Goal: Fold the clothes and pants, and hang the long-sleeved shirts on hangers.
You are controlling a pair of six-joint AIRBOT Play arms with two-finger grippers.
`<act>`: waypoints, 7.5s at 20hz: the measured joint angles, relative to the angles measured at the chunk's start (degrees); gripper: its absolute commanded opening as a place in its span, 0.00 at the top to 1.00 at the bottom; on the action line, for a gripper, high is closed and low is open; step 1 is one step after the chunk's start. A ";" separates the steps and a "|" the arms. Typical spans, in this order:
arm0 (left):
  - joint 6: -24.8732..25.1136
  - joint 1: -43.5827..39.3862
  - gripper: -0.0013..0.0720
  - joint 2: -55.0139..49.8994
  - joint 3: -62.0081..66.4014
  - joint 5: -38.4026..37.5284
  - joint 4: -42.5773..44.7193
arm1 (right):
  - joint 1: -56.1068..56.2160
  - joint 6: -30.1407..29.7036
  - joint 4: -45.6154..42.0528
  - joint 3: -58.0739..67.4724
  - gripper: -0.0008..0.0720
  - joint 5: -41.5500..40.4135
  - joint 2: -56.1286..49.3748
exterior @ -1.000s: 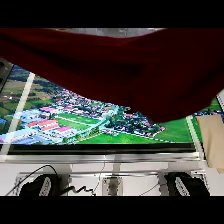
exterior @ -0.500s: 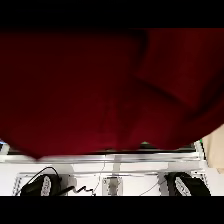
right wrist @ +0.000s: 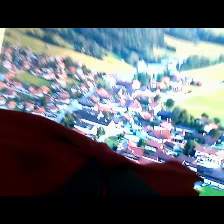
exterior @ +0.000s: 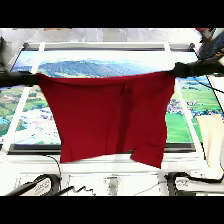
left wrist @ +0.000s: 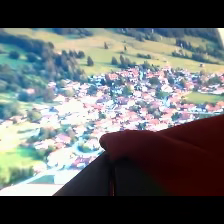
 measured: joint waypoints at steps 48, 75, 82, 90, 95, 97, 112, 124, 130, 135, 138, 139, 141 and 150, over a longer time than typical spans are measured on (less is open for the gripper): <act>-2.05 18.80 0.31 -1.73 -29.88 -15.58 6.14 | -16.63 -16.33 16.87 -66.23 0.53 -2.58 9.05; -1.79 9.92 0.31 -5.40 -32.30 -7.82 -3.21 | -16.76 -21.27 24.17 -74.49 0.97 -10.93 15.39; -1.79 6.99 0.67 -9.70 -32.26 -10.05 -5.44 | -16.76 -22.71 25.35 -74.44 0.97 -10.32 15.41; 2.08 7.30 0.96 -9.46 -28.24 -18.75 -1.77 | -16.76 -24.06 27.30 -67.41 0.97 -1.73 16.44; 4.48 7.17 0.96 -7.65 -18.53 -20.59 -16.20 | -14.40 -21.79 34.27 -58.80 0.98 -1.27 22.01; 4.85 6.40 0.96 -7.43 -15.43 -16.33 -21.92 | -9.88 -19.58 34.71 -54.23 0.98 -8.76 23.17; 4.17 -7.21 0.03 -18.18 -11.85 26.45 -29.05 | 5.18 -2.62 23.02 -34.23 0.15 -52.43 0.61; -6.84 0.76 0.12 -30.03 1.95 0.26 -14.88 | -2.58 -4.13 12.90 -29.92 0.14 -23.50 -2.16; -7.04 -3.91 0.96 -35.26 7.30 -4.44 -13.88 | 1.49 -7.10 13.07 -29.75 0.30 -21.66 -2.47; -2.71 -4.83 0.96 -29.86 10.34 -9.75 -10.99 | 10.58 -7.54 14.38 -28.26 0.98 -31.50 -2.43; -1.99 -4.96 0.96 -22.99 11.13 -14.69 -7.63 | 19.02 -6.23 14.71 -26.86 0.98 -39.30 -2.78; -1.79 -5.01 0.96 -20.44 11.26 -16.68 -6.97 | 22.18 -5.01 14.73 -25.99 0.98 -41.22 -3.34; -1.62 -5.01 0.96 -15.54 11.39 -19.28 -6.14 | 28.76 -2.12 14.82 -23.37 0.98 -43.34 -5.55; -1.38 -5.05 0.96 -2.12 11.54 -23.56 -5.14 | 53.44 11.30 14.88 -3.48 0.97 -42.75 -21.35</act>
